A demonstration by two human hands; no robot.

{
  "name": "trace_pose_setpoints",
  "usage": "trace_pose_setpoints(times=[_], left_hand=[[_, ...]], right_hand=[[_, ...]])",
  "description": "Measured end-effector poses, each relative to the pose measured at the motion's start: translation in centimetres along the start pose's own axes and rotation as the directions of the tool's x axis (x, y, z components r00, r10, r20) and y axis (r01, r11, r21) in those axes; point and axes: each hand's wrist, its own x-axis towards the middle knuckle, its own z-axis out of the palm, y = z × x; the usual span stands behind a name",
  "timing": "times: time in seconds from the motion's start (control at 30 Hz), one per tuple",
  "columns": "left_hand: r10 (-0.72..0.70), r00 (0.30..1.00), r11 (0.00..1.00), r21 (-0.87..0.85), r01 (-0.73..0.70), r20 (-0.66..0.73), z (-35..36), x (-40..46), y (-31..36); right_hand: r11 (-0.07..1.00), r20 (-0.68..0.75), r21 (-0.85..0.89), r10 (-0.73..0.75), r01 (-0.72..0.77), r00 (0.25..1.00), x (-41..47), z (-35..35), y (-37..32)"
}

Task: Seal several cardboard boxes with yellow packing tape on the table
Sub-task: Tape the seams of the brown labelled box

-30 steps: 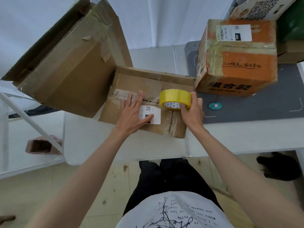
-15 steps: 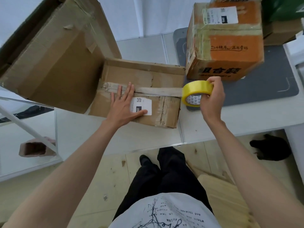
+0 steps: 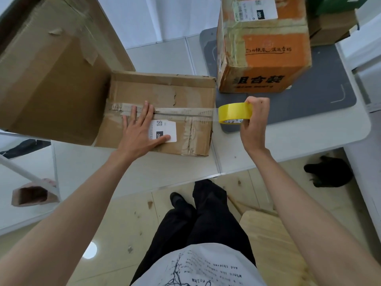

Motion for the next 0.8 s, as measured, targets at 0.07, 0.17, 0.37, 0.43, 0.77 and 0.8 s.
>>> trace_pose_setpoints(times=[0.07, 0.17, 0.37, 0.43, 0.77, 0.8], left_hand=[[-0.001, 1.0, 1.0, 0.002, 0.001, 0.01, -0.1, -0.1, 0.0], [-0.003, 1.0, 1.0, 0.025, 0.002, 0.025, -0.1, 0.0, 0.0], [-0.005, 0.998, 0.999, 0.036, 0.003, 0.055, -0.3, -0.1, 0.0], [0.006, 0.998, 0.999, 0.041, -0.008, 0.059, -0.4, -0.1, 0.1], [0.024, 0.998, 0.994, 0.103, -0.03, 0.066, -0.8, 0.0, 0.4], [0.028, 0.997, 0.993, 0.111, -0.036, 0.075, -0.9, 0.0, 0.5]], right_hand=[[1.0, 0.028, -0.008, 0.001, -0.001, 1.0, -0.2, 0.3, 0.6], [1.0, 0.064, -0.026, 0.012, -0.011, 0.998, -0.3, 0.5, 1.2], [0.991, 0.079, -0.131, 0.015, -0.005, 0.997, -0.2, 0.5, 2.5], [0.98, 0.044, -0.196, 0.035, -0.025, 0.998, -0.2, -0.5, 4.0], [0.968, 0.16, -0.241, 0.106, -0.065, 0.981, -0.5, -1.3, 5.0], [0.966, 0.163, -0.25, 0.114, -0.071, 0.98, -0.6, -1.4, 5.1]])
